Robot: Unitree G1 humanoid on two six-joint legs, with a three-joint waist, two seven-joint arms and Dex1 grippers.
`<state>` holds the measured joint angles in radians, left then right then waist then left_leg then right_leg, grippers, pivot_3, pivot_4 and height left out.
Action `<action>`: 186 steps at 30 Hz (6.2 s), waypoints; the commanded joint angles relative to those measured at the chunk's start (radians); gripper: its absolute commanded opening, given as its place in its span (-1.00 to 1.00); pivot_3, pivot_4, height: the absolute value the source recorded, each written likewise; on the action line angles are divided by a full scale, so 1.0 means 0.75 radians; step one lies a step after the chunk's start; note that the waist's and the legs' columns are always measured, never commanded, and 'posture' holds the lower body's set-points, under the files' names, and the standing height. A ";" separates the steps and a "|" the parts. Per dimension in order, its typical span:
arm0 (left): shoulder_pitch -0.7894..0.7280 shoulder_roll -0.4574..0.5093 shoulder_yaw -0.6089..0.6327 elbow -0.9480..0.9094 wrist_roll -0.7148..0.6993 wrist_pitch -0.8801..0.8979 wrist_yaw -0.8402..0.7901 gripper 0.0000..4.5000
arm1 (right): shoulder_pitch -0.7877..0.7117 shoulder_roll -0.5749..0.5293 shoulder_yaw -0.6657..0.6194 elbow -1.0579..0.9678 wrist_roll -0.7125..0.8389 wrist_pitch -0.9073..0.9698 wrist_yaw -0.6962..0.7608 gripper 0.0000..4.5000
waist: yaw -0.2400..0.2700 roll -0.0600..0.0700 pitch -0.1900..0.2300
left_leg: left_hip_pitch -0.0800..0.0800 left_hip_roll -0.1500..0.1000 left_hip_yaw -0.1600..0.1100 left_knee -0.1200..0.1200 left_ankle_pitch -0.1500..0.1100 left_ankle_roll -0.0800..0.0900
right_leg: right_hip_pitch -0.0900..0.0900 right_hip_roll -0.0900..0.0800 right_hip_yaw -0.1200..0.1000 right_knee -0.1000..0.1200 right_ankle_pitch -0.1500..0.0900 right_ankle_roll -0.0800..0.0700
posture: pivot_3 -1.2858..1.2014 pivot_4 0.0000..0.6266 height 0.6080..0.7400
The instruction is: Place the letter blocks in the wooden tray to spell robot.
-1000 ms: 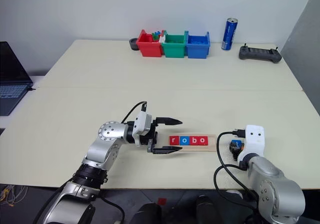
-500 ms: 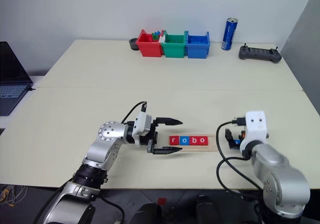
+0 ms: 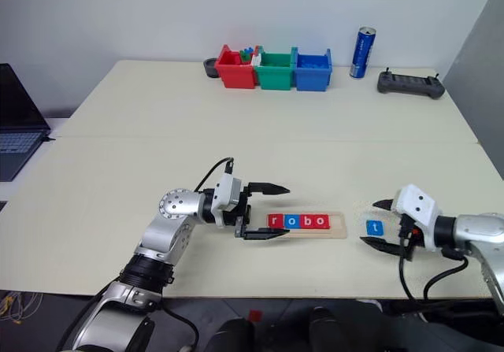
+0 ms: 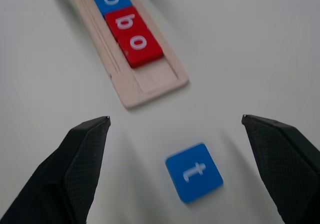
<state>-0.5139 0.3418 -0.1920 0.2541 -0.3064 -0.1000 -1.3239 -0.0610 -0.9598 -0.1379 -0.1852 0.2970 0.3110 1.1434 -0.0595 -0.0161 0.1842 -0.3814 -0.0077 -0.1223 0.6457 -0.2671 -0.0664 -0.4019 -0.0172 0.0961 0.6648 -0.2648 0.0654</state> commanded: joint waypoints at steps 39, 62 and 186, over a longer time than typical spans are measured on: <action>-0.015 0.017 0.004 -0.054 -0.008 0.011 0.017 1.00 | -0.384 0.093 0.225 0.355 -0.042 -0.144 0.175 -0.35 | 0.005 0.000 0.000 | -0.001 -0.001 -0.002 0.001 0.000 0.000 | 0.000 -0.001 0.000 0.002 0.000 0.000 | 0.03 -0.52 1.00; 0.004 0.037 0.006 -0.087 -0.011 0.024 0.032 1.00 | -0.536 0.193 0.409 0.444 -0.167 -0.254 0.235 -0.35 | 0.006 0.000 0.000 | -0.001 -0.001 -0.002 0.001 0.000 0.000 | -0.001 -0.001 0.000 0.002 0.000 -0.001 | 0.03 -0.52 1.00; 0.003 0.040 -0.003 -0.096 0.001 0.039 0.038 1.00 | -0.475 0.188 0.386 0.402 -0.238 -0.287 0.186 -0.99 | 0.004 0.000 0.000 | 0.000 -0.002 -0.001 0.003 0.000 0.000 | -0.003 -0.001 0.000 0.011 0.000 -0.001 | 0.03 -0.52 1.00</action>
<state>-0.5137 0.3683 -0.1915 0.2118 -0.3011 -0.0681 -1.2981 -0.4103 -0.8186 0.1613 0.1520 0.1025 0.0968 1.2833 -0.0568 -0.0159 0.1840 -0.3815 -0.0088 -0.1232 0.6483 -0.2669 -0.0668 -0.4042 -0.0182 0.0964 0.6730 -0.2645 0.0645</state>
